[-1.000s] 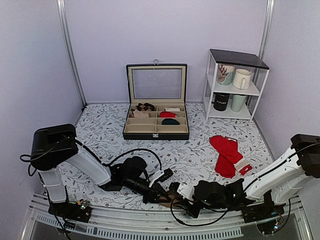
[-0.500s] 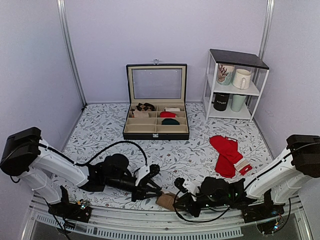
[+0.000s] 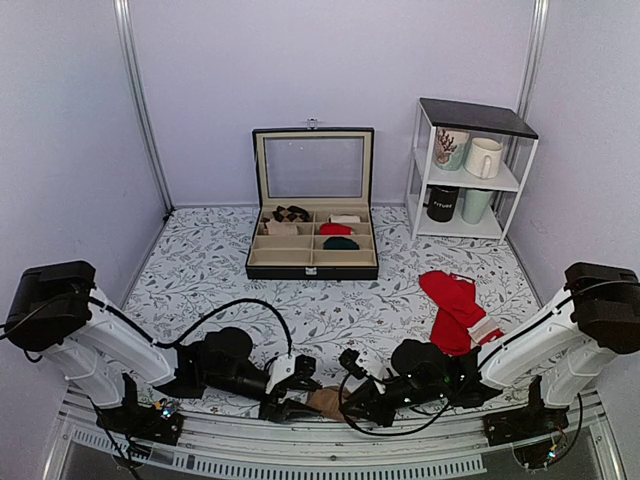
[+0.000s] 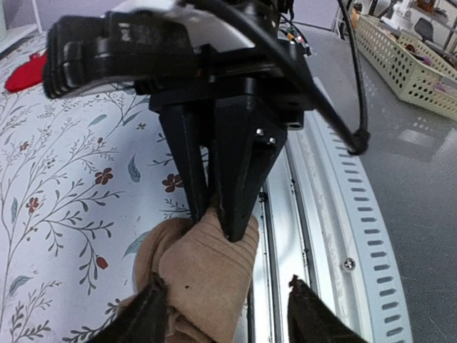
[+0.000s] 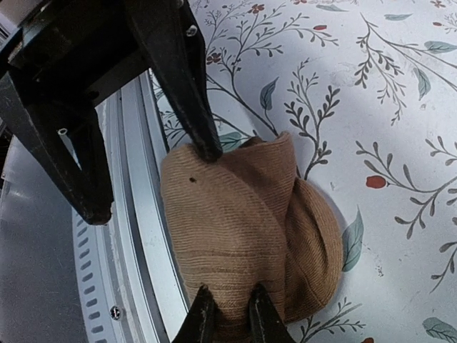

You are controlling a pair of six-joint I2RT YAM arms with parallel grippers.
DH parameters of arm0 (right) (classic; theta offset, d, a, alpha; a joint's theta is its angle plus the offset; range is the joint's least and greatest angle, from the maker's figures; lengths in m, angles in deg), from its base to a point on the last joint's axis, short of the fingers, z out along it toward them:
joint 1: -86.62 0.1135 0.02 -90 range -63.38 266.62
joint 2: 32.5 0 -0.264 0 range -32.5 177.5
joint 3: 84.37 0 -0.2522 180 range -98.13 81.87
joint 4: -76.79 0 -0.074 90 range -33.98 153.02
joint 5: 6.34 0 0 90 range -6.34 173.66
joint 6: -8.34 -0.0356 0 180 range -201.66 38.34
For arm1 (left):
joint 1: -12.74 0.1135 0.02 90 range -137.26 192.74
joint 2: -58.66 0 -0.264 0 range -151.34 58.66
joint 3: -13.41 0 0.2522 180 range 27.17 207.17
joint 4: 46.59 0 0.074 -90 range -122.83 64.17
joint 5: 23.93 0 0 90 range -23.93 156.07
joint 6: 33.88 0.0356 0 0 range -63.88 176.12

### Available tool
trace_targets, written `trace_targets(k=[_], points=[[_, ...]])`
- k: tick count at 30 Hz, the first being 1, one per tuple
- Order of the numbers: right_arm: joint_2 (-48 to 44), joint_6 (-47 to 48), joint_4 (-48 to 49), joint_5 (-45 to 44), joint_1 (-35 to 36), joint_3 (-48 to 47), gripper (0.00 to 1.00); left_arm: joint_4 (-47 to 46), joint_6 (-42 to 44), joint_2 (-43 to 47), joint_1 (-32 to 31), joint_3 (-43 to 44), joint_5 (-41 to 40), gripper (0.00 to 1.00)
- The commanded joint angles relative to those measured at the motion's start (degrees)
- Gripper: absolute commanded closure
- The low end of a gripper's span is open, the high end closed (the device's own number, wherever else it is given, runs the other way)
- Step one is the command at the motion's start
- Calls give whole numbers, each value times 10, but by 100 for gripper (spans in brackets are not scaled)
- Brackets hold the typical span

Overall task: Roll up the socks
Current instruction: Roll a pair of socks at the center of the board.

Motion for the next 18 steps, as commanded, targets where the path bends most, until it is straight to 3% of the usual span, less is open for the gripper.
trace_targets(k=[1,5,8,9,10,11,18], points=[[39,7,-146,23,-17,14,86,-8,30,0,-12,9,13,36],[40,14,-161,24,-25,7,86,-1,18,-12,-25,10,-19,31],[38,17,-162,25,-28,7,86,-20,10,36,-55,-16,-122,35],[38,17,-163,25,-28,7,86,-32,10,60,-64,-28,-156,23],[37,17,-163,26,-29,7,86,-39,13,85,-66,-39,-180,3],[38,16,-164,26,-29,6,86,-40,20,108,-66,-46,-203,1],[36,15,-169,23,-31,3,86,-33,47,217,-62,-67,-362,0]])
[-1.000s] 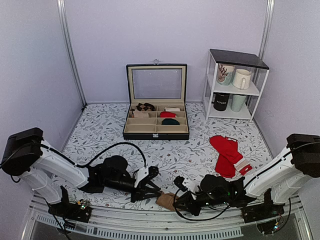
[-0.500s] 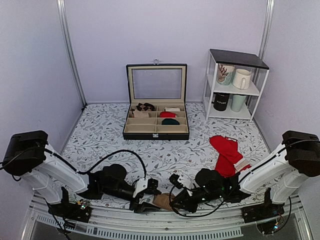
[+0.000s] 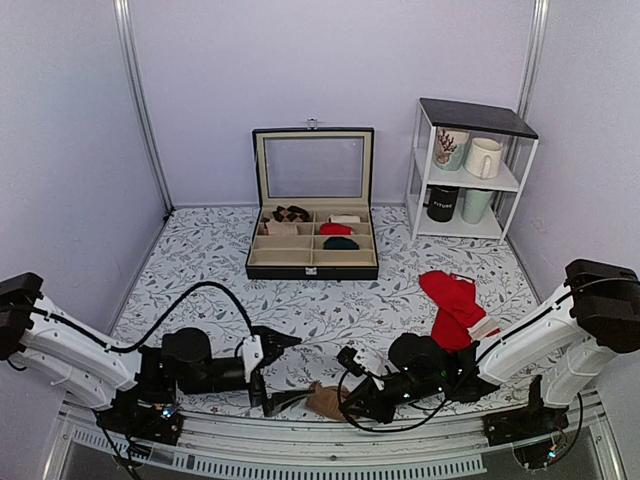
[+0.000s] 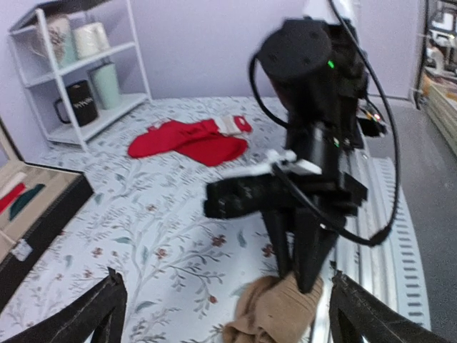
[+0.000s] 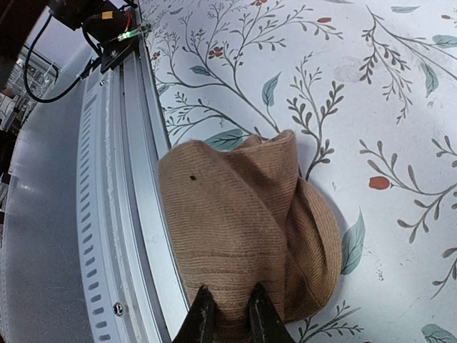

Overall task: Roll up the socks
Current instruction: Roll a pair of socks at the center of the board.

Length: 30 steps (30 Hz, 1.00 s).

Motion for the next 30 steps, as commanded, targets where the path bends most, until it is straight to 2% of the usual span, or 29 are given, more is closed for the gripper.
trace_targets(k=[1,4,8,11,14,19,24,27,30], points=[[33,2,-138,-20,-8,19,86,-54,13,45,-3,-28,-158,1],[36,2,-138,-19,-9,16,86,-96,-31,51,9,-41,-210,0],[42,2,-137,-17,-9,12,86,-2,-14,42,13,-13,-73,0],[45,2,-138,-14,-10,10,86,-2,-12,3,12,-10,43,1],[44,3,-140,-12,-12,8,86,3,-11,-61,8,11,96,14],[42,6,-145,-10,-15,7,86,3,-13,-148,3,37,120,15],[45,7,-148,-6,-17,7,86,-2,-9,-200,3,54,115,15],[44,5,-148,-7,-17,8,86,3,-9,-213,3,61,119,17],[45,2,-150,-5,-18,8,86,5,-11,-207,0,61,126,23]])
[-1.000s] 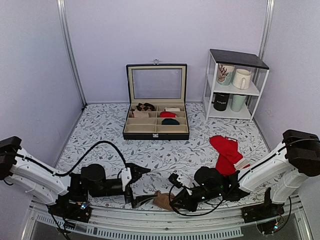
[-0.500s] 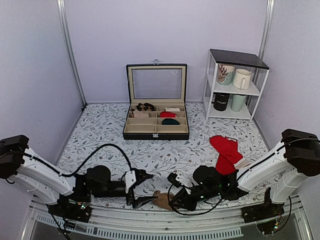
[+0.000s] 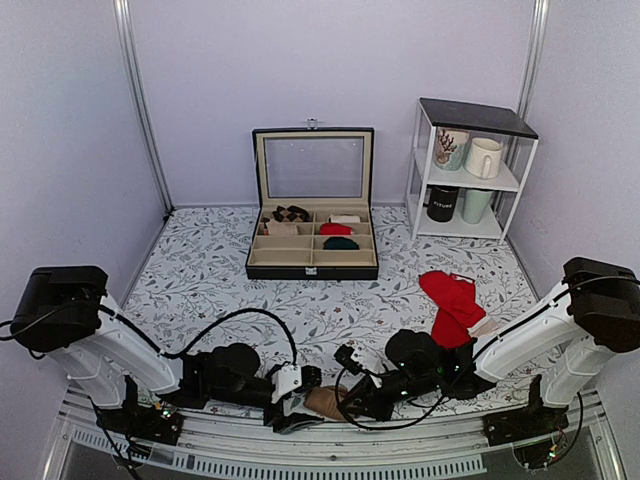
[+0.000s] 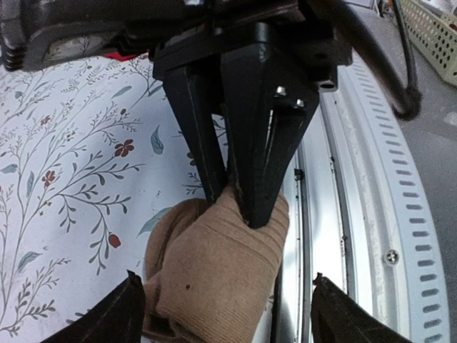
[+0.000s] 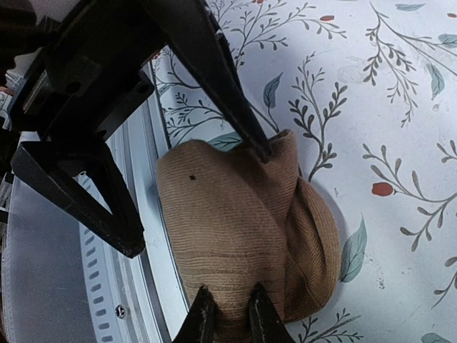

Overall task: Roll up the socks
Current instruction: Roll a pair of socks at the center of the board.

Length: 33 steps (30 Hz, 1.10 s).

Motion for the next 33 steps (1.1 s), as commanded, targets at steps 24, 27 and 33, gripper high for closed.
trace_targets(k=[24,27,33], points=[[56,2,-168,-3,-16,-7,86,4,-45,-31,-11,5,13,73],[66,6,-180,7,-17,-18,86,-1,-54,-31,-11,0,13,100],[82,18,-218,24,-26,-48,86,21,-81,-47,-12,7,3,100]])
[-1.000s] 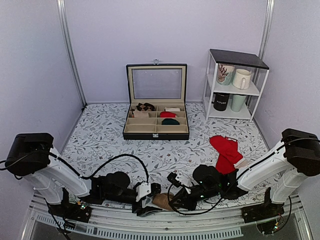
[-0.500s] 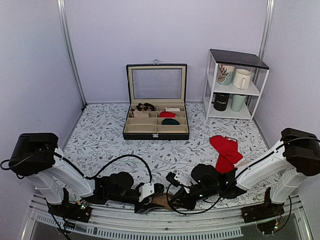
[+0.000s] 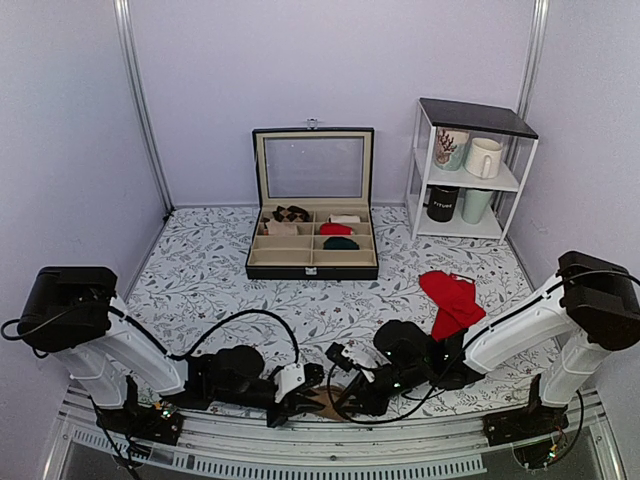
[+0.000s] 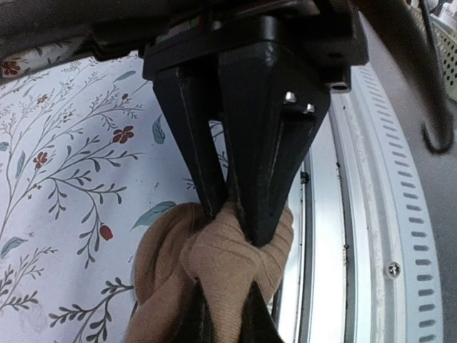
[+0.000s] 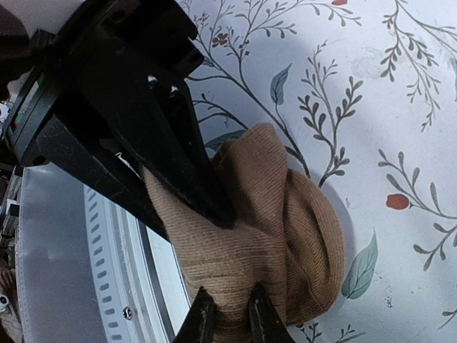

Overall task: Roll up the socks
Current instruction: Roll a pair of socks at the center of the board.

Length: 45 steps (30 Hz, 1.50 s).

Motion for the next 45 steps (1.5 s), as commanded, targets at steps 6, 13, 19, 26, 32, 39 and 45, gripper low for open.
trace_targets(k=[6,13,19,26,32,39,45], points=[[17,34,-192,-85,-22,-22,67,131,-109,-38,-7,29,-21,100],[-49,108,-221,-153,-34,-63,39,188,-185,-61,-4,30,-23,100],[-99,140,-230,-103,-51,-70,31,180,-216,-76,-1,16,-7,100],[-139,149,-203,-53,-51,-48,33,180,-232,-93,16,12,19,100],[-199,192,-88,-107,-8,33,33,181,-246,-102,38,3,42,100],[-131,255,-32,-199,67,38,33,181,-248,-107,44,-3,52,100],[-96,280,-4,-239,77,33,33,183,-247,-111,44,0,57,100]])
